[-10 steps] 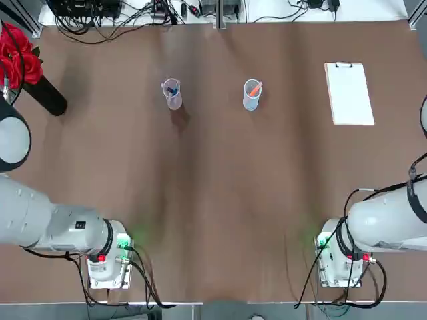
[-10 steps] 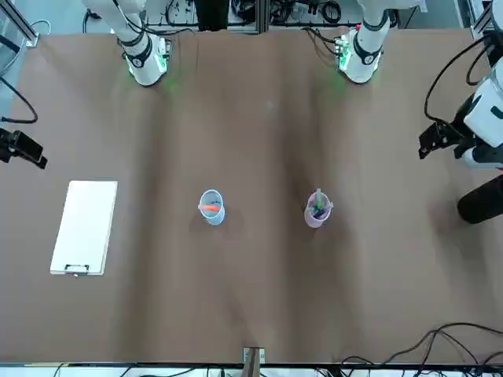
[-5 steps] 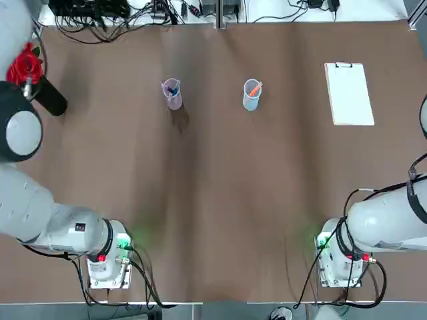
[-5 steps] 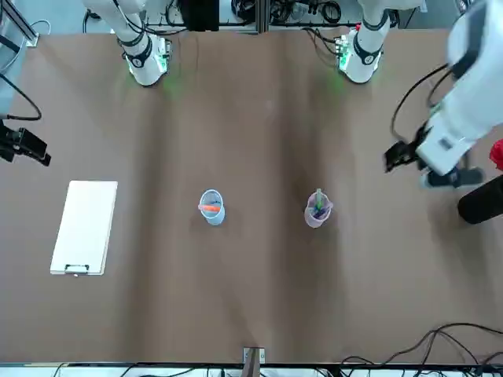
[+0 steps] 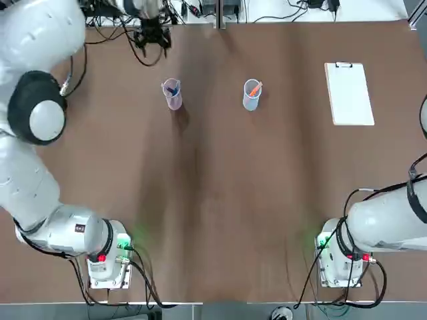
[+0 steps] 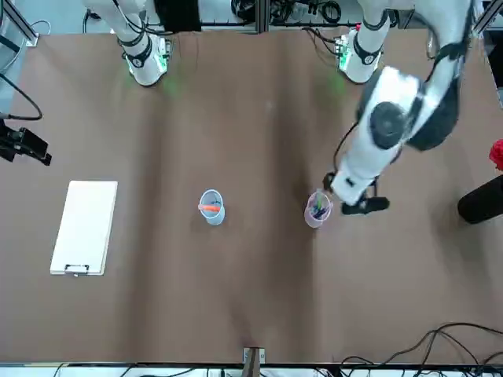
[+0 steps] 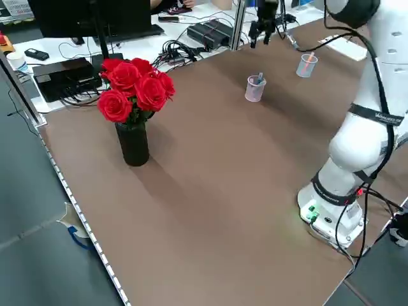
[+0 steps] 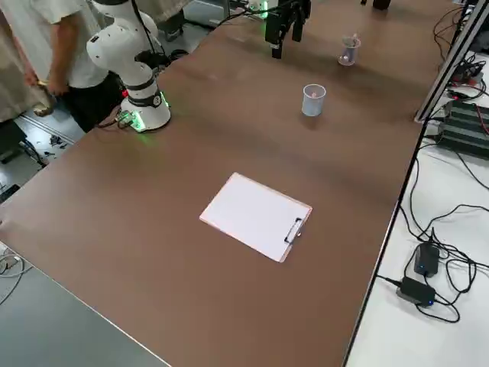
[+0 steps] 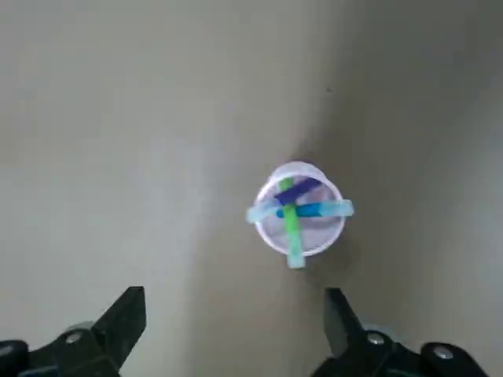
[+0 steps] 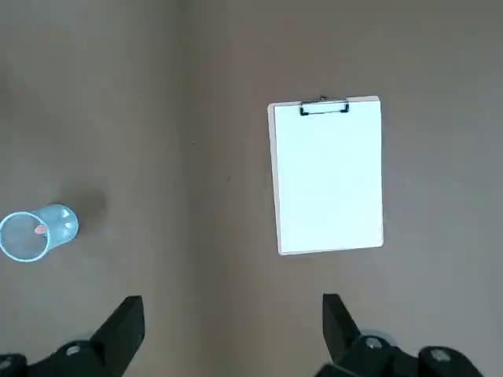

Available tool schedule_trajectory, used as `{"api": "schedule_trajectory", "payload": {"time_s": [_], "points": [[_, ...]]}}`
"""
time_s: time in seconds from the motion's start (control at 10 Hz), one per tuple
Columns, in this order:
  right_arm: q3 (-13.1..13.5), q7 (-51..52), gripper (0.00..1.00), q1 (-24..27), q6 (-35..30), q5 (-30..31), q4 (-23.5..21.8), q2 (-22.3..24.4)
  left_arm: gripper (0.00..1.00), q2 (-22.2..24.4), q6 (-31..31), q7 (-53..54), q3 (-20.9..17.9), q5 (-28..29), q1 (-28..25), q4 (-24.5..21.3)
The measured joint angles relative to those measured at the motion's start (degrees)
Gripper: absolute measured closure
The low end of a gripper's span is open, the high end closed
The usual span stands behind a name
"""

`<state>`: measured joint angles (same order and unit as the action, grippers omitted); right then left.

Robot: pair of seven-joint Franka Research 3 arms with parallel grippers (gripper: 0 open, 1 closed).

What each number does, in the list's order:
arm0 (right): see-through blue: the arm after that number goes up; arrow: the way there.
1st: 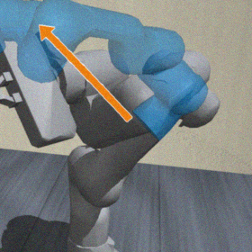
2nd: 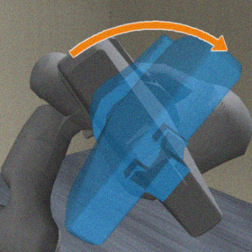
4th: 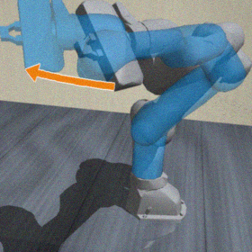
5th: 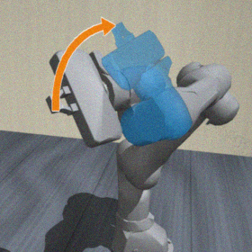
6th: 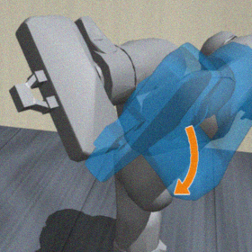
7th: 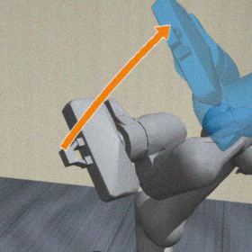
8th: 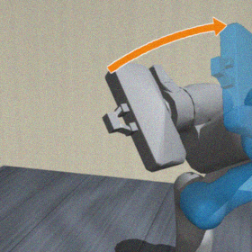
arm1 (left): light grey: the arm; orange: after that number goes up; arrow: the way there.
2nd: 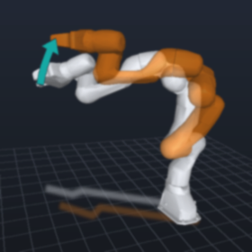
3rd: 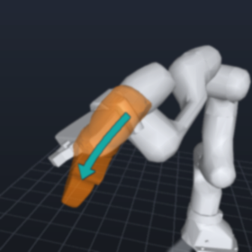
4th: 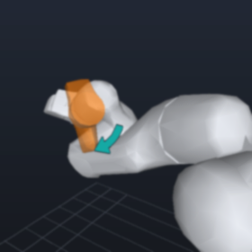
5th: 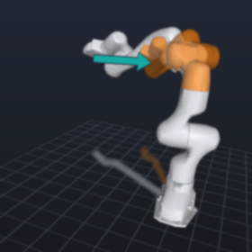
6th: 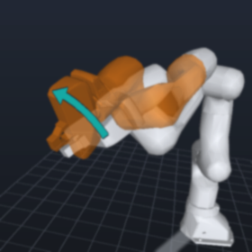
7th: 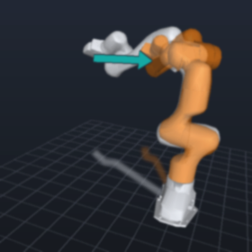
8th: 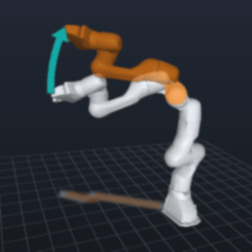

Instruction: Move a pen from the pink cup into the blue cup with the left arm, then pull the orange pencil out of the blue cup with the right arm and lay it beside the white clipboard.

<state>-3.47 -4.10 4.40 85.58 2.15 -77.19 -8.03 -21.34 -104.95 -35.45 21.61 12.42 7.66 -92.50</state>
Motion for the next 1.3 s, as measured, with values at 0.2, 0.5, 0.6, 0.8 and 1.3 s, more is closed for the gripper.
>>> {"api": "schedule_trajectory", "payload": {"time_s": [0.2, 0.5, 0.6, 0.8, 1.3], "points": [[-0.01, 0.04, 0.0, 0.0, -0.19, 0.0, 0.0, 0.02, 0.0, -4.49, -3.09, -5.8, 2.08, 4.73, 1.48, -0.06], [0.03, 0.05, 0.0, 0.0, -0.4, 0.0, 0.0, 0.02, 0.0, -7.43, -6.33, -8.55, 3.03, 7.06, 1.55, -0.03], [0.05, 0.05, 0.0, 0.0, -0.41, 0.0, -0.02, 0.02, 0.01, -8.43, -8.07, -9.83, 3.19, 7.65, 1.88, -0.04], [0.05, 0.05, 0.0, 0.0, -0.45, 0.0, -0.05, 0.01, 0.04, -11.16, -10.68, -14.35, 3.47, 11.27, 4.01, -0.1], [0.12, 0.05, 0.0, 0.07, -0.67, 0.0, -0.44, -0.02, 0.41, -14.49, -11.5, -16.24, 3.45, 16.66, 3.94, 0.6]]}}
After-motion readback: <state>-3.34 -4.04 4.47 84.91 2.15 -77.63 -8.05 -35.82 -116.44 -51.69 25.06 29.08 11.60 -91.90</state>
